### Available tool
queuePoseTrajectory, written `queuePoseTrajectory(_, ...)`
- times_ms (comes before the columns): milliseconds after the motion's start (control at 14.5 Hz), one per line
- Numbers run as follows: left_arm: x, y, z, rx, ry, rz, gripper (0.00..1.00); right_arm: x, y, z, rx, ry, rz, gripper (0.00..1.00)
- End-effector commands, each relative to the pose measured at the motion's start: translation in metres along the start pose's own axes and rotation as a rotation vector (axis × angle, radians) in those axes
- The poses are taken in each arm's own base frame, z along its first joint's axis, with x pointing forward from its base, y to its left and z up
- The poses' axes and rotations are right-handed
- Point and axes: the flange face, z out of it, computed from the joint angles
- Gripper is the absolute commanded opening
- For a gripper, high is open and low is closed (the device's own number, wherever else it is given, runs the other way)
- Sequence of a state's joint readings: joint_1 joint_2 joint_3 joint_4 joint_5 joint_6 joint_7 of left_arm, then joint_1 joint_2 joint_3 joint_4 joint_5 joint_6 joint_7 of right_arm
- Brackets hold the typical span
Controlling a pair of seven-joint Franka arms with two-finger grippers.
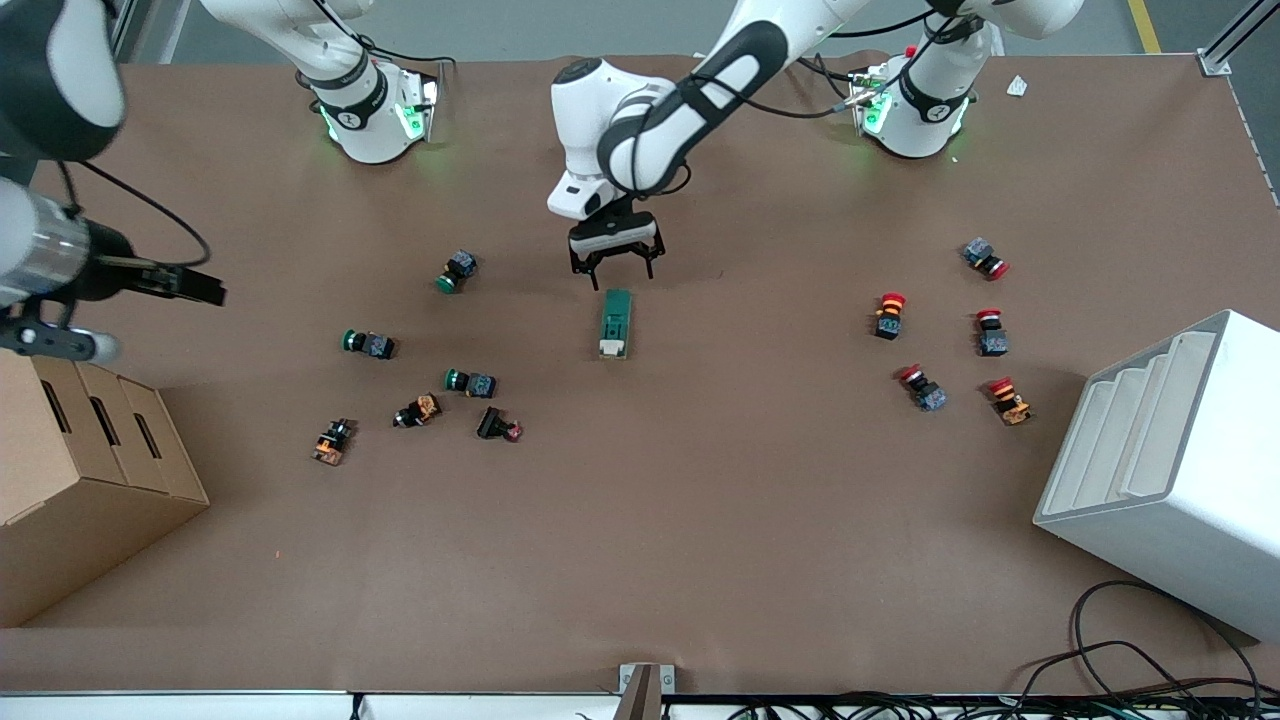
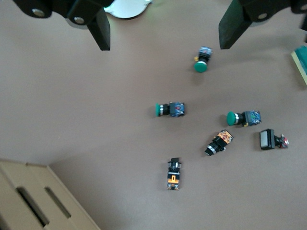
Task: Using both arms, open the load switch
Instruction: 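Lower the left gripper onto the white handle while the right gripper reaches in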
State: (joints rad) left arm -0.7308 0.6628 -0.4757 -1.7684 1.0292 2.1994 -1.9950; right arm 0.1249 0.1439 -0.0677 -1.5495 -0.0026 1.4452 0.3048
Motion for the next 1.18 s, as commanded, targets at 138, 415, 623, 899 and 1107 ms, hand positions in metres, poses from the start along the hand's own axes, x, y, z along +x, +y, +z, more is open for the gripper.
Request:
queuePoseTrajectory(138, -0.035, 0.004, 0.033, -0.091, 0.185, 0.015, 0.99, -0.007, -0.121, 0.045, -0.015, -0.034, 0.251, 1.00)
queuePoseTrajectory(415, -0.054, -0.001, 0.057, -0.101, 0.307, 0.111, 0.99, -0.001, -0.183, 0.079, -0.051, -0.062, 0.361, 1.00)
queuePoseTrajectory(623, -0.061, -0.006, 0.072, -0.089, 0.362, 0.157, 0.99, -0.012, -0.235, 0.106, -0.045, -0.049, 0.518, 1.00)
queuePoseTrajectory(899, -0.088, -0.014, 0.082, -0.101, 0.428, 0.170, 0.99, -0.028, -0.308, 0.167, -0.021, -0.084, 0.761, 1.00)
queuePoseTrajectory(1107, -0.103, -0.019, 0.096, -0.116, 0.473, 0.167, 0.99, -0.033, -0.351, 0.214, 0.018, -0.112, 0.934, 1.00)
